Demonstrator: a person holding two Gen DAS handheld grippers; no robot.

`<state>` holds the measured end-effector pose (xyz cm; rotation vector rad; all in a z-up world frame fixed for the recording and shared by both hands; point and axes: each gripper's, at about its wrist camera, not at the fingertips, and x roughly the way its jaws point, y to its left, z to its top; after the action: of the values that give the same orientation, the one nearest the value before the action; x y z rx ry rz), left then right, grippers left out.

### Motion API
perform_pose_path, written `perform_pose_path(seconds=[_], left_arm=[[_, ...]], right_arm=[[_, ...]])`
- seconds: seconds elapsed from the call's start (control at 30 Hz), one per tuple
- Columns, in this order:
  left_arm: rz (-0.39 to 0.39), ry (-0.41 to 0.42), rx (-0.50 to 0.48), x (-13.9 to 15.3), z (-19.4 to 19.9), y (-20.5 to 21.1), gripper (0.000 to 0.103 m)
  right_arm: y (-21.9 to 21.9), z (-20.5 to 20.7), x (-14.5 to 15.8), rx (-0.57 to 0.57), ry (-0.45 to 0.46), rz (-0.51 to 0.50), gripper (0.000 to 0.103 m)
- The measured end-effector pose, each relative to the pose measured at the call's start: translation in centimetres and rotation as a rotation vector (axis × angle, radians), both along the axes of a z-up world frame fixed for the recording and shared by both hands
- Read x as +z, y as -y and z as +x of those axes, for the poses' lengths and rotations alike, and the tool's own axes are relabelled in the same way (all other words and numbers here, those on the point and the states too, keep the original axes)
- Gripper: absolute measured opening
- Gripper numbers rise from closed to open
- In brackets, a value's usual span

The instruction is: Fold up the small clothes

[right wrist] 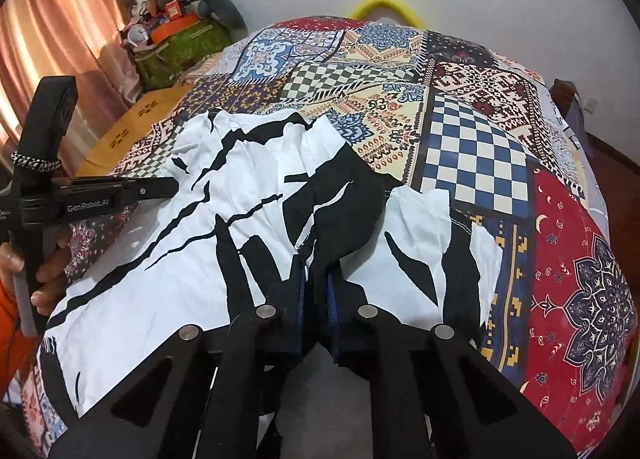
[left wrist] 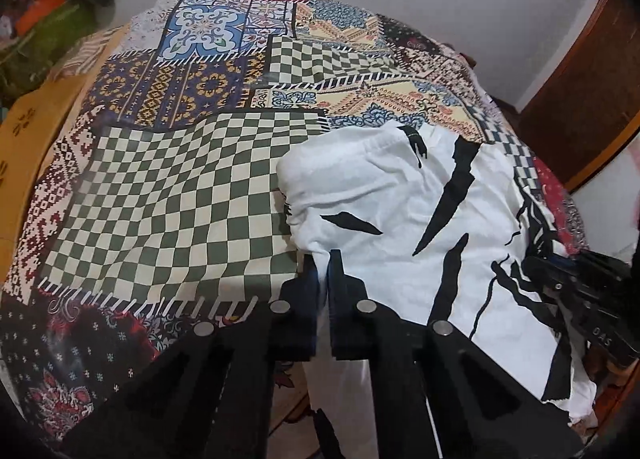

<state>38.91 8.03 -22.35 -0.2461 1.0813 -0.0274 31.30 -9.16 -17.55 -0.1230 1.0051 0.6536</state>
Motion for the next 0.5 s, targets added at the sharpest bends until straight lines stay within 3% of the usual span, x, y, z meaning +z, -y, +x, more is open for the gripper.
perform_pose_path(seconds=[0.13, 0.2, 0.27, 0.37, 0.5], left_arm=[[0.088, -0.003, -0.023, 1.5, -0.8, 0.9, 0.011], [0.088, 0.014, -0.056, 2.7, -1.6, 1.3, 0.022], [0.087, 0.028, -0.078, 3.4, -2.7, 1.7, 0.039], [0.105, 0.046, -0.117, 4.2, -4.3, 2.7, 0.048], [0.153, 0.017, -0.161, 3.3, -6.3, 4.3, 0.053]], right_arm=[[0.3, -0.4, 1.1, 0.014, 0.004, -0.011, 0.010], [0.6, -1.0, 2.0, 0.014, 0.013, -0.015, 0.012], [1.0, -2.0, 3.1, 0.022, 0.043, -0.014, 0.020], [1.2, -3.5, 3.9, 0.035, 0.061, 0.003, 0.035], [0.6, -5.7, 3.3, 0.072, 0.048, -0.017, 0.038]])
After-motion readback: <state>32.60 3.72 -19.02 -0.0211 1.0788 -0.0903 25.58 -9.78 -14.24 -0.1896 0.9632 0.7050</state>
